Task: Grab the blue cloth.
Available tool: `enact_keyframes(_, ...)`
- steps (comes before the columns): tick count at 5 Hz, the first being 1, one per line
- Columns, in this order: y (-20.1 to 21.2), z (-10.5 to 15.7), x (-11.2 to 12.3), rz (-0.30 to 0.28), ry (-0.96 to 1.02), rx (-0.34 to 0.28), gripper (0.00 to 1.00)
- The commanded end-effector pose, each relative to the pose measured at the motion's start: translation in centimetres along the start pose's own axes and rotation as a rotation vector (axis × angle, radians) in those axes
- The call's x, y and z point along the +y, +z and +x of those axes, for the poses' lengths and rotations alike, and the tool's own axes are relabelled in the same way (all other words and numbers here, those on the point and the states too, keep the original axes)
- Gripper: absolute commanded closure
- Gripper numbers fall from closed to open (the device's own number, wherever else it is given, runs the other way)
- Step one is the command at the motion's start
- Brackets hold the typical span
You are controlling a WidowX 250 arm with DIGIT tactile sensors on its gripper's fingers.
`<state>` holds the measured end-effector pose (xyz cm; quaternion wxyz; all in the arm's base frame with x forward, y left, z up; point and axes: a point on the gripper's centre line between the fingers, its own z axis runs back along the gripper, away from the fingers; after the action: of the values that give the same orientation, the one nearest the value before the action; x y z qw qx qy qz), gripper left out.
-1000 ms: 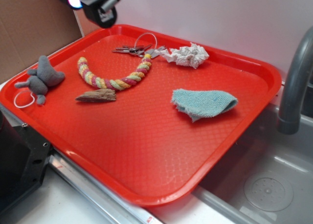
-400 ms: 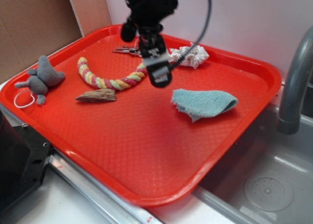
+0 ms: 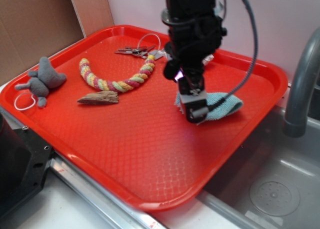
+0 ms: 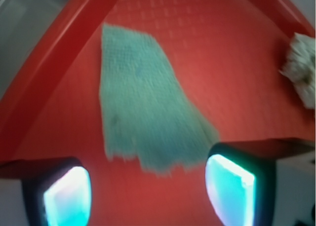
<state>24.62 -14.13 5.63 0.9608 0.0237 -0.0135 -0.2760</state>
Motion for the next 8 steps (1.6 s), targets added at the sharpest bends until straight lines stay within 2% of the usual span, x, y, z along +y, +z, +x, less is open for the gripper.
enact_keyframes(1, 0.0, 1.6, -0.7, -0.016, 0.057, -0.004, 0.00)
enact_keyframes(2, -0.6, 1.4, -0.6, -0.020, 0.115, 0.071, 0.00)
enact_keyframes(3, -1.5, 1.5, -0.8, -0.005, 0.140, 0.142, 1.00)
enact_keyframes(4, -2.2, 1.8, -1.2, 0.067, 0.182, 0.177, 0.93)
enact_keyframes(5, -2.7, 1.9, -1.8, 0.145, 0.191, 0.199, 0.94)
enact_keyframes(6, -3.1, 1.8, -1.9, 0.153, 0.209, 0.215, 0.94)
enact_keyframes(7, -0.1, 0.3, -1.4, 0.131, 0.291, 0.172, 1.00)
enact_keyframes(8, 3.8, -1.5, 1.2, 0.049, 0.341, 0.098, 1.00)
